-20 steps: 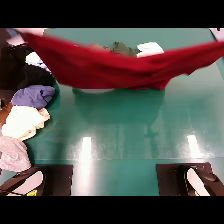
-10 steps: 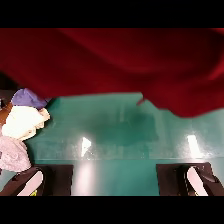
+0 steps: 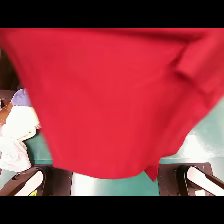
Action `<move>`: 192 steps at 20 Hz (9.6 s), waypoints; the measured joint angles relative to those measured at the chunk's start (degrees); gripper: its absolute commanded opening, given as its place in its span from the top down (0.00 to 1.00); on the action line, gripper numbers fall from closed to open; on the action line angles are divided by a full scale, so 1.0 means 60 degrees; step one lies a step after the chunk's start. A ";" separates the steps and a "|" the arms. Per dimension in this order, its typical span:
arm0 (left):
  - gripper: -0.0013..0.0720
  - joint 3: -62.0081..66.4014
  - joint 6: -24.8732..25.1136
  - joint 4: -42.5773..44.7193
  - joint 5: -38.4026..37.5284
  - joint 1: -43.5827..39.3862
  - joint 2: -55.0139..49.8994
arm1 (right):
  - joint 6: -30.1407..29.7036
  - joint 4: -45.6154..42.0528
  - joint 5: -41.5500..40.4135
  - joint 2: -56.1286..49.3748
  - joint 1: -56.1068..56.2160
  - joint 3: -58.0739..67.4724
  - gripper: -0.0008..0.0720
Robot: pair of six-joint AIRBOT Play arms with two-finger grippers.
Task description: Fold the shirts.
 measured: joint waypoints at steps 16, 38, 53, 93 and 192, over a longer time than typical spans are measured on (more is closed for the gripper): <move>0.95 -0.4073 0.1388 0.0270 0.2943 0.0004 -0.3013 | 0.0157 -0.1596 -0.2430 -0.4368 0.3187 -0.1344 0.97; 0.32 -0.4102 0.1002 0.2667 0.0790 0.0029 -0.4688 | -0.0080 -0.1909 -0.3942 -0.3559 0.3523 -0.6237 0.32; 0.32 -0.8954 0.0324 0.2696 0.0025 0.0007 -0.2025 | -0.0692 -0.0361 -0.2503 -0.1443 0.2557 -0.6634 0.39; 0.95 -0.9785 0.1013 0.1330 0.0758 0.0004 -0.0707 | -0.0361 -0.0197 -0.2907 0.1395 0.2605 -1.4160 0.96; 0.95 0.2645 -0.0907 0.2306 -0.0248 -0.3402 -0.7293 | -0.2517 0.5191 -0.4153 -0.4605 0.7770 -0.1617 0.97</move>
